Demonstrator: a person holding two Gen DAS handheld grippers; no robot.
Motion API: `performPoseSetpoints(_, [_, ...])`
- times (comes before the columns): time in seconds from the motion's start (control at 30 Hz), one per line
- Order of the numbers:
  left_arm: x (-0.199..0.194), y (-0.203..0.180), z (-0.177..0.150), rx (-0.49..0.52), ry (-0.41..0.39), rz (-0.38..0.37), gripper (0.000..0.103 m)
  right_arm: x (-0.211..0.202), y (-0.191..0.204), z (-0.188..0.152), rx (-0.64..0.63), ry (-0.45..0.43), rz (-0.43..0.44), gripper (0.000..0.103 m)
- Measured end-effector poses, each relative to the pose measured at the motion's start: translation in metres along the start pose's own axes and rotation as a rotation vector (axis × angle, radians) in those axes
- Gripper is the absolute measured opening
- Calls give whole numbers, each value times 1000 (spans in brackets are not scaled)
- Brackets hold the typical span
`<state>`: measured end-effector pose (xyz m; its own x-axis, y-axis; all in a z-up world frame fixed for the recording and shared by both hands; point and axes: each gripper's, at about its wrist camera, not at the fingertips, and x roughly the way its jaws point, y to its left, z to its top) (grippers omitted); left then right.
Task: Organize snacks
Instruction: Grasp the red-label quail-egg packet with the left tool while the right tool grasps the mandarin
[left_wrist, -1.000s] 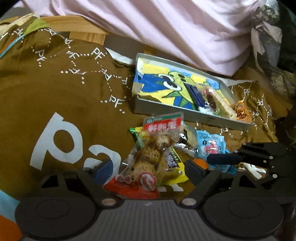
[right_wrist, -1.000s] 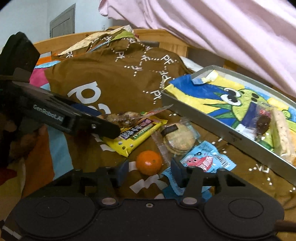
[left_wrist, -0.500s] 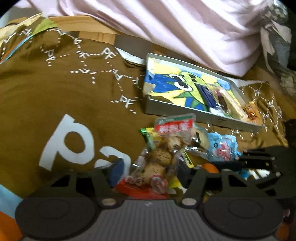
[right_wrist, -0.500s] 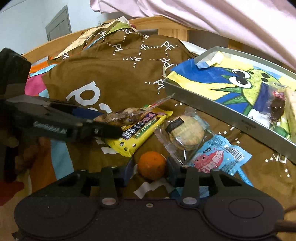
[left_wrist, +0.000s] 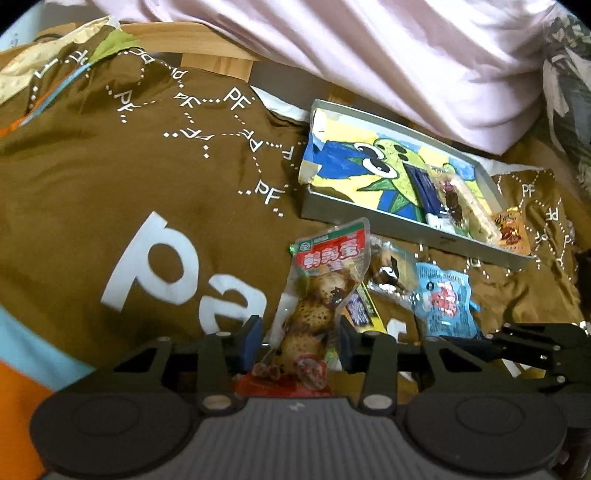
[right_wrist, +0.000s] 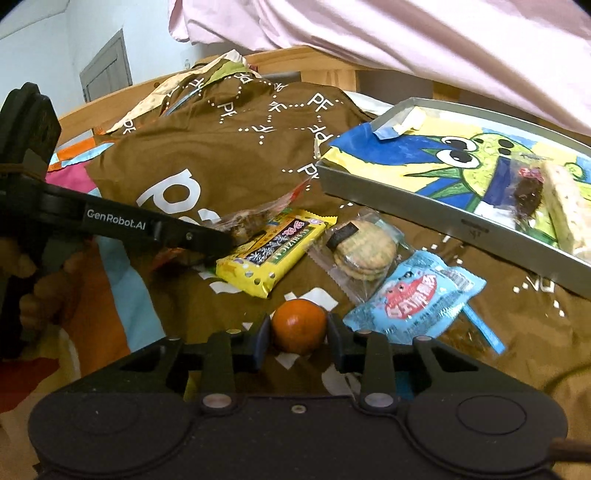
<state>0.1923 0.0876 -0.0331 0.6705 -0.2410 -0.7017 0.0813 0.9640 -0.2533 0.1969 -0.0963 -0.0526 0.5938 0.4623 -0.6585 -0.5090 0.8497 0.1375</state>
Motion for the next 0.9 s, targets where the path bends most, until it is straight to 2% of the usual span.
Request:
performPoseSetpoints(0.23, [-26, -12, -18, -34, 13, 39, 46, -21, 2, -14, 32, -21, 9, 35])
performPoseSetpoints(0.37, [-38, -22, -26, -25, 26, 80, 46, -33, -2, -23, 70, -31, 25, 35])
performPoseSetpoints(0.57, [-52, -32, -40, -11, 25, 101, 46, -52, -3, -31, 82, -45, 16, 35])
performPoseSetpoints(0.77, [-48, -42, -46, 48, 42, 117, 48, -55, -4, -34, 91, -47, 17, 35])
performPoseSetpoints(0.9, [-42, -41, -49, 61, 51, 96, 53, -52, -2, -33, 81, -47, 22, 35])
